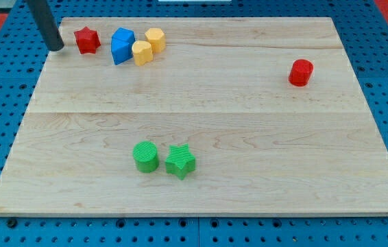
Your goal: Move green blocks to the top of the board
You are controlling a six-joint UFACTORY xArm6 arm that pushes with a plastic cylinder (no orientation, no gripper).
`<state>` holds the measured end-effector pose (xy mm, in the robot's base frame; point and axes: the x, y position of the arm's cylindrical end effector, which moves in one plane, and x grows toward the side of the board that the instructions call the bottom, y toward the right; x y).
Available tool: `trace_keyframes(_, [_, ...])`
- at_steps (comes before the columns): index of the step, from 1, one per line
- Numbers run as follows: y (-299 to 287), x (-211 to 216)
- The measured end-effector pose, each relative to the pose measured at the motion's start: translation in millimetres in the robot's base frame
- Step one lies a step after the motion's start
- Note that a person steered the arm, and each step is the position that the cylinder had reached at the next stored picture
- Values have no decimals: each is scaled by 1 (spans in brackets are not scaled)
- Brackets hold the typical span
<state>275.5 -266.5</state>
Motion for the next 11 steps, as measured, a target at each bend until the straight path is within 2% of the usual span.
trace_keyframes(2, [50,-2])
trace_keyframes(3, [51,-2])
trace_keyframes(4, [27,54])
trace_keyframes(5, [64,143])
trace_keyframes(7, [237,149])
trace_keyframes(8, [266,170])
trace_keyframes(9, [312,226])
trace_keyframes(10, [327,280])
trace_keyframes(11, [239,288])
